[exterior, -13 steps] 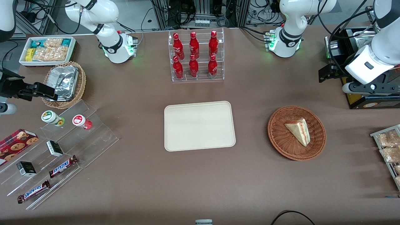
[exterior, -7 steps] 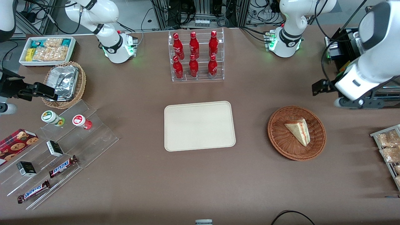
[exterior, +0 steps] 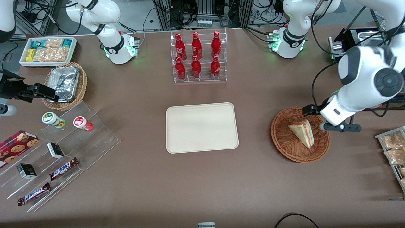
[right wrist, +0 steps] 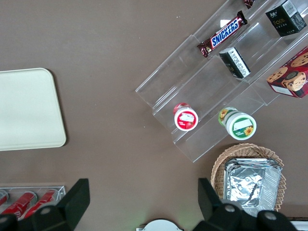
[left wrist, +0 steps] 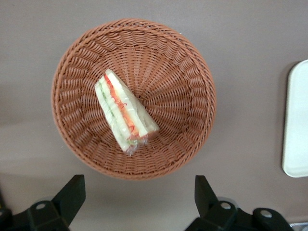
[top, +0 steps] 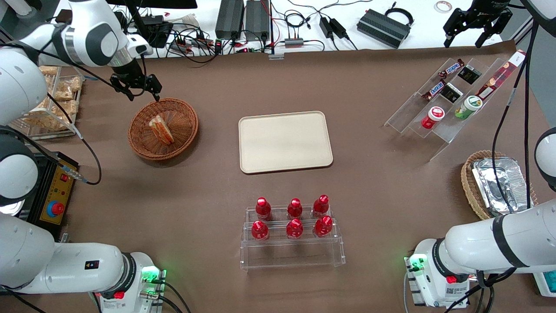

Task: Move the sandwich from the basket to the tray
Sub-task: 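Lower the open left gripper and close it on the sandwich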

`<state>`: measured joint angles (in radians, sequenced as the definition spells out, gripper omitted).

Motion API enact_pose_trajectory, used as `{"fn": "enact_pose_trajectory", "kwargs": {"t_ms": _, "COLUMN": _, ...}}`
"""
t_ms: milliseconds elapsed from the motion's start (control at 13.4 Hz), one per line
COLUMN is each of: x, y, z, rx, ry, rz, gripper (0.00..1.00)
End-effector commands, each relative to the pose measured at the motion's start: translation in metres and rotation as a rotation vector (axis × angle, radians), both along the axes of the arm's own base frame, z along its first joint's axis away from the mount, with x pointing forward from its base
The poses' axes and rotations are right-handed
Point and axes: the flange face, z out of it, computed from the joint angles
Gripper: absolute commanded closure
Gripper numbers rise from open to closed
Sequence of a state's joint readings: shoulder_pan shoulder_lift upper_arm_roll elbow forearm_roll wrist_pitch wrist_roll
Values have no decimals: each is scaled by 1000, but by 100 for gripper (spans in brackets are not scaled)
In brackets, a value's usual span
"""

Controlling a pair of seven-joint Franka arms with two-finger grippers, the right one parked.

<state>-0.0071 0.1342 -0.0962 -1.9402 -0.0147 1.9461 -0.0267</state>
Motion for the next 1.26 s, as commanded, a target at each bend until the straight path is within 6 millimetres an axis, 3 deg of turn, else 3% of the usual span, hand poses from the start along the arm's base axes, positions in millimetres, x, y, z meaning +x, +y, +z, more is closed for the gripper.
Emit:
{"fn": "enact_pose_trajectory", "kwargs": {"t_ms": 0, "x": -3, "y": 6, "z": -21, "rx": -2, "ry": -20, "rz": -5, "gripper": 0}}
{"fn": "enact_pose_trajectory", "kwargs": {"t_ms": 298, "x": -13, "y": 20, "z": -53, "rx": -4, "ry": -53, "rz": 43, "gripper": 0}}
{"fn": "enact_pose_trajectory", "kwargs": {"t_ms": 446, "x": -15, "y": 33, "z": -61, "rx": 9, "ry": -56, "rz": 207, "gripper": 0}}
{"fn": "enact_pose_trajectory", "kwargs": {"t_ms": 818, "x": -7, "y": 25, "z": -84, "rx": 37, "ry": -58, "rz": 641, "gripper": 0}}
{"fn": "enact_pose_trajectory", "kwargs": {"t_ms": 1190, "x": -3, "y": 20, "z": -104, "rx": 39, "ry": -64, "rz": 684, "gripper": 0}}
